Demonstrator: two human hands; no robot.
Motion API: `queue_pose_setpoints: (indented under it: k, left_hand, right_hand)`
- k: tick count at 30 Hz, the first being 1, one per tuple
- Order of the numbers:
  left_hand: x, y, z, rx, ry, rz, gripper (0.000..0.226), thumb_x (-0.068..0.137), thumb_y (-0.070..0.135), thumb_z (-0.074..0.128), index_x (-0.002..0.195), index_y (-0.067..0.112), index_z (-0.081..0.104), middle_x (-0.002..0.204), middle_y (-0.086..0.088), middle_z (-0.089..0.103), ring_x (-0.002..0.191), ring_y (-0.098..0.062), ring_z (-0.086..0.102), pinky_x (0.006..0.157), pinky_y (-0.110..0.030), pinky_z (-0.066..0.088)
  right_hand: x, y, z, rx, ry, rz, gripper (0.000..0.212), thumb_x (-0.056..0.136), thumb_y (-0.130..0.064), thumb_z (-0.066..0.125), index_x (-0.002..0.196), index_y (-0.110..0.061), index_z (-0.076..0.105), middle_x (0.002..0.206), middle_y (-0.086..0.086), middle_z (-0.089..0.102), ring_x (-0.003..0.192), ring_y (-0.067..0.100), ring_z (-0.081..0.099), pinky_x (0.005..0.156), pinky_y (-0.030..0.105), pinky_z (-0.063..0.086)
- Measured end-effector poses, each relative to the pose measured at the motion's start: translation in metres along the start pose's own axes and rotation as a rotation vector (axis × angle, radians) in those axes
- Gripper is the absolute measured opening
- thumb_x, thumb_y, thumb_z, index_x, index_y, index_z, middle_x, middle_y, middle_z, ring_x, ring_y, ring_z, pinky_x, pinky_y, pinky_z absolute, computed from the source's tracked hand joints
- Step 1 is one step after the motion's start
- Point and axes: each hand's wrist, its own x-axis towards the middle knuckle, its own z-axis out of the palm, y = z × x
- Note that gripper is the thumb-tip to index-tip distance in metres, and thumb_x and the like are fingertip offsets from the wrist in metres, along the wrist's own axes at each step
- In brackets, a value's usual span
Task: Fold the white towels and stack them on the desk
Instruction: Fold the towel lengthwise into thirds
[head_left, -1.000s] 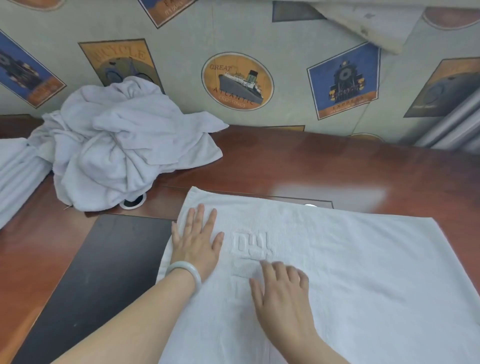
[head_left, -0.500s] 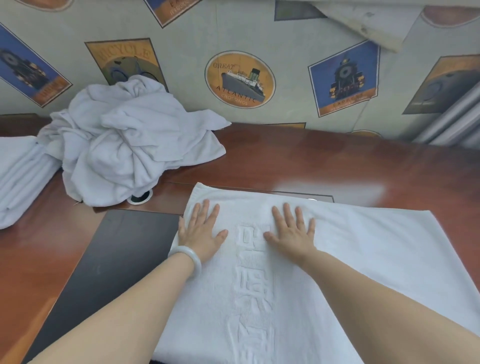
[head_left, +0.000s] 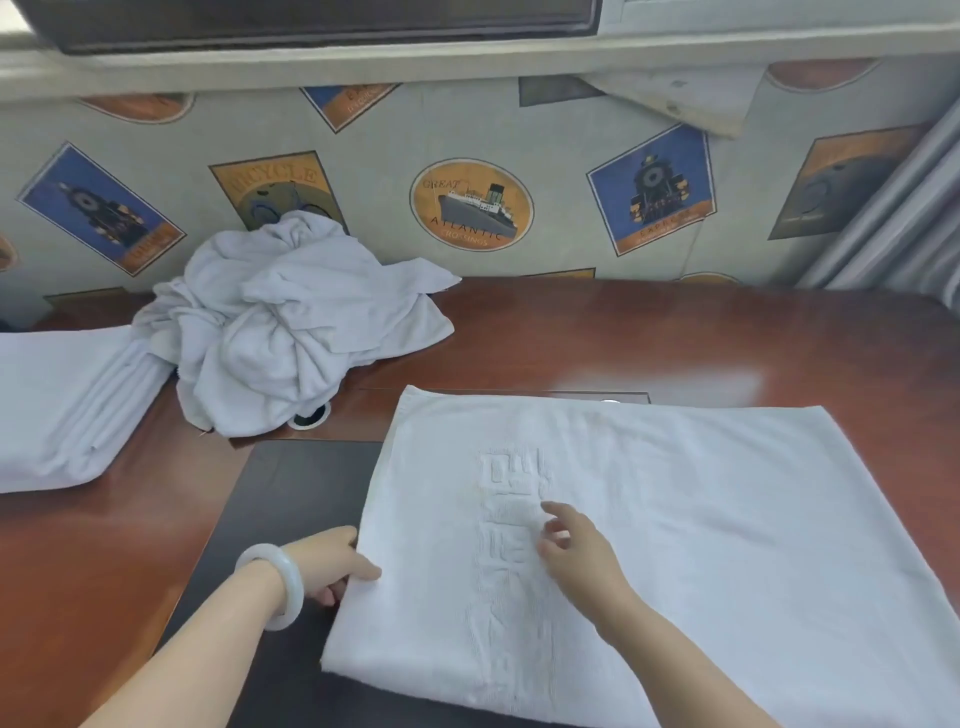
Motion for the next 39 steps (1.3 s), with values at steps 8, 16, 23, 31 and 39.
queue_pose_setpoints:
  k: [8, 16, 23, 31, 39]
  left_hand:
    - [-0.061, 0.097, 0.059, 0.110, 0.120, 0.486, 0.022, 0.094, 0.028, 0.057, 0.116, 0.029, 0.054, 0.103, 0.012, 0.071, 0.093, -0.007, 0.067, 0.088, -0.033, 0.053]
    - [-0.054, 0.147, 0.224, 0.223, 0.025, 0.639, 0.071, 0.080, 0.018, 0.044, 0.143, 0.044, 0.025, 0.127, 0.010, 0.053, 0.097, -0.019, 0.059, 0.088, -0.030, 0.050]
    - [-0.060, 0.124, 0.233, 0.800, 0.089, 0.665, 0.113, 0.074, 0.042, 0.078, 0.154, 0.019, 0.002, 0.132, -0.006, 0.030, 0.120, -0.027, 0.031, 0.107, -0.038, 0.031]
    - [-0.049, 0.098, 0.211, 0.669, 0.271, 0.997, 0.042, 0.087, 0.014, 0.046, 0.129, 0.016, 0.050, 0.116, 0.000, 0.043, 0.105, -0.019, 0.043, 0.096, -0.031, 0.041]
    - [-0.037, 0.117, 0.255, 0.746, 0.213, 1.191, 0.057, 0.086, 0.007, 0.053, 0.141, 0.016, 0.040, 0.118, -0.009, 0.043, 0.103, -0.027, 0.045, 0.086, -0.038, 0.048]
  right_hand:
    - [-0.019, -0.014, -0.050, 0.532, -0.087, 0.166, 0.030, 0.100, -0.029, 0.053, 0.127, -0.017, 0.056, 0.111, 0.012, 0.066, 0.096, 0.027, 0.070, 0.074, 0.041, 0.061]
    - [0.002, 0.026, -0.103, 0.406, -0.023, 0.249, 0.046, 0.095, -0.047, 0.058, 0.117, -0.007, 0.063, 0.095, 0.007, 0.068, 0.078, 0.022, 0.065, 0.066, 0.031, 0.052]
    - [0.026, 0.033, -0.093, 0.196, 0.087, 0.227, 0.050, 0.087, -0.033, 0.073, 0.127, -0.012, 0.051, 0.120, 0.006, 0.059, 0.086, 0.020, 0.061, 0.059, 0.027, 0.047]
    - [0.036, 0.019, -0.105, 0.240, 0.142, 0.048, 0.055, 0.088, -0.008, 0.066, 0.139, -0.024, 0.052, 0.087, 0.003, 0.058, 0.073, 0.015, 0.059, 0.063, 0.023, 0.046]
    - [0.024, 0.065, -0.140, 0.169, 0.251, 0.186, 0.050, 0.083, -0.009, 0.065, 0.131, -0.020, 0.053, 0.106, 0.001, 0.065, 0.092, 0.020, 0.064, 0.074, 0.032, 0.052]
